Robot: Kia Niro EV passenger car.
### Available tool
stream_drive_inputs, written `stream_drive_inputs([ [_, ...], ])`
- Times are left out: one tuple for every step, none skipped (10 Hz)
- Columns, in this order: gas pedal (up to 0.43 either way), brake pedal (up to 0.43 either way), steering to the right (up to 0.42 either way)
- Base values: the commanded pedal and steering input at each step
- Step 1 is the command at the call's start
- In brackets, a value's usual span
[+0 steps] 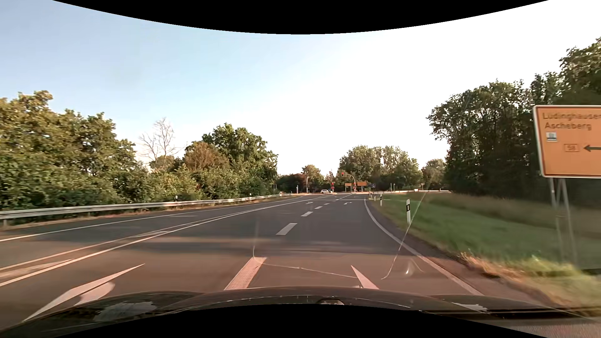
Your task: Follow the waypoints while adhering to traffic rules and regulations
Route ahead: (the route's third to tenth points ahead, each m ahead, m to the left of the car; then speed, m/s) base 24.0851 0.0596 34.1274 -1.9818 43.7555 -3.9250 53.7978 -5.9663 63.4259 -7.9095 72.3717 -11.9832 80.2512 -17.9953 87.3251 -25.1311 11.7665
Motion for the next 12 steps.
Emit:
stream_drive_inputs([
  [0.220,0.000,0.052],
  [0.220,0.000,0.050],
  [0.220,0.000,0.043],
  [0.228,0.000,0.037],
  [0.240,0.000,0.031],
  [0.240,0.000,0.023],
  [0.240,0.000,0.020],
  [0.240,0.000,0.022],
  [0.240,0.000,0.025],
  [0.240,0.000,0.029],
  [0.240,0.000,0.030],
  [0.240,0.000,0.030],
])
